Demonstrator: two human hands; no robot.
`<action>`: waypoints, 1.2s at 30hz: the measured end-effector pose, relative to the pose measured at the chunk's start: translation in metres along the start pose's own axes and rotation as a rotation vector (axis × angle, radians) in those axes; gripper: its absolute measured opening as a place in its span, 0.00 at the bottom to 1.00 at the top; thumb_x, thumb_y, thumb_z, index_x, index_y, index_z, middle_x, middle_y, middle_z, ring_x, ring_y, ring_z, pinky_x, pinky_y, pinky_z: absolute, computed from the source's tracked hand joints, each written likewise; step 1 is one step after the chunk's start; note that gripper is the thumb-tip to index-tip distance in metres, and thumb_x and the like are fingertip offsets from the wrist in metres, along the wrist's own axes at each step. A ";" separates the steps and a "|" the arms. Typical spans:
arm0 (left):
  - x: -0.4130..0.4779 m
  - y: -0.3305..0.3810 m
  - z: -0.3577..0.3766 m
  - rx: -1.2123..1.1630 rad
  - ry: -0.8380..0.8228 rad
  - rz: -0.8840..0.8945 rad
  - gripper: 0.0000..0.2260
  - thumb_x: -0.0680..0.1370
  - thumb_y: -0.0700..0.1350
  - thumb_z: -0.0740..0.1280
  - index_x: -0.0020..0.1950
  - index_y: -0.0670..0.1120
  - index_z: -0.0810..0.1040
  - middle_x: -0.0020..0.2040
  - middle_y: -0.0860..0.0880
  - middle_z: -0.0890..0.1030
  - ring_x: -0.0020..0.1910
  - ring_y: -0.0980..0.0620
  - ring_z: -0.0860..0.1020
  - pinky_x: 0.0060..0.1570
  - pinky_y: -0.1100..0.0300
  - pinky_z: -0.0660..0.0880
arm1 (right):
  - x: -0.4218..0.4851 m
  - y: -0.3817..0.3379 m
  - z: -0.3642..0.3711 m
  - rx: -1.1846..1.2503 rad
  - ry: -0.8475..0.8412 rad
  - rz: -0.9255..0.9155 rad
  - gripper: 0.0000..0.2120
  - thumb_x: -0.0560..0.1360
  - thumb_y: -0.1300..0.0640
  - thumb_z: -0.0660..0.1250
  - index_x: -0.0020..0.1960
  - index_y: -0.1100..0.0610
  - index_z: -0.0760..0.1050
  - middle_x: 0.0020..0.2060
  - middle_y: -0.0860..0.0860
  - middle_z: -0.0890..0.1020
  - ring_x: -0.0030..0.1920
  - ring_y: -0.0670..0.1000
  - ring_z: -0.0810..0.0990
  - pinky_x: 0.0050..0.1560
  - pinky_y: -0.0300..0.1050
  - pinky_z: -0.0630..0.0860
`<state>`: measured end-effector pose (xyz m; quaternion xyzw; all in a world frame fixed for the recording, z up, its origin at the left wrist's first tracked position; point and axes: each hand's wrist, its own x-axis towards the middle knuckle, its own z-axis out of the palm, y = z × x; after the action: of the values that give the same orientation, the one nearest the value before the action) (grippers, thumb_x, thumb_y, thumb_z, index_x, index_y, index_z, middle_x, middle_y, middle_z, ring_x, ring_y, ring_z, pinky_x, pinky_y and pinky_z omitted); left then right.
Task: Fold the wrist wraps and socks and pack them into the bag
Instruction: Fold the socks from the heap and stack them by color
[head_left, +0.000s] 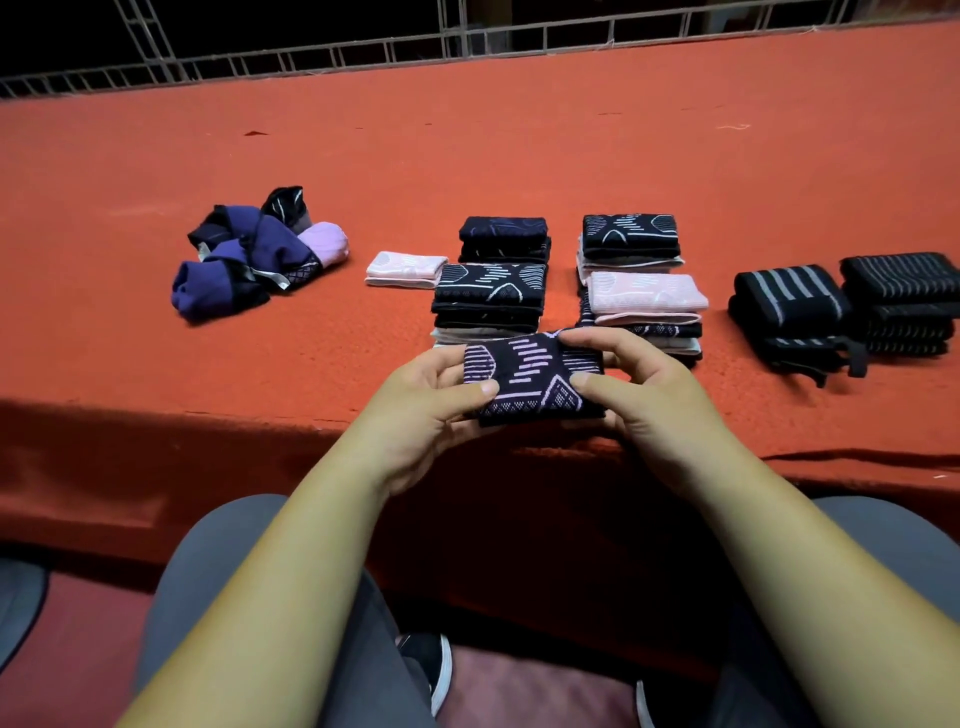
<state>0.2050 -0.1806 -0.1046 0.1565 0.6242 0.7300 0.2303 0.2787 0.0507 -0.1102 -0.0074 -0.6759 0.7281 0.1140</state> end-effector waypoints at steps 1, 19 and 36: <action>0.000 0.000 0.000 0.009 0.011 0.020 0.19 0.81 0.33 0.69 0.72 0.42 0.76 0.67 0.44 0.84 0.62 0.45 0.83 0.56 0.49 0.81 | 0.000 0.000 0.000 -0.048 0.000 -0.031 0.21 0.78 0.65 0.74 0.65 0.44 0.82 0.61 0.57 0.83 0.58 0.64 0.85 0.61 0.71 0.81; -0.001 0.002 0.010 -0.068 0.129 0.050 0.14 0.81 0.44 0.72 0.66 0.50 0.83 0.56 0.46 0.87 0.44 0.51 0.85 0.39 0.61 0.82 | 0.004 0.004 0.003 0.004 -0.094 0.043 0.15 0.87 0.64 0.60 0.72 0.58 0.76 0.60 0.54 0.87 0.57 0.57 0.87 0.48 0.53 0.86; 0.005 -0.005 0.014 -0.032 0.163 0.089 0.12 0.82 0.42 0.72 0.65 0.43 0.83 0.59 0.44 0.87 0.53 0.52 0.85 0.49 0.59 0.82 | 0.009 0.009 0.005 -0.087 0.104 0.053 0.07 0.88 0.58 0.62 0.64 0.54 0.76 0.45 0.54 0.83 0.32 0.51 0.79 0.31 0.48 0.78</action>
<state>0.2089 -0.1653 -0.1071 0.1203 0.6216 0.7596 0.1485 0.2673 0.0469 -0.1171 -0.0680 -0.6998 0.6992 0.1293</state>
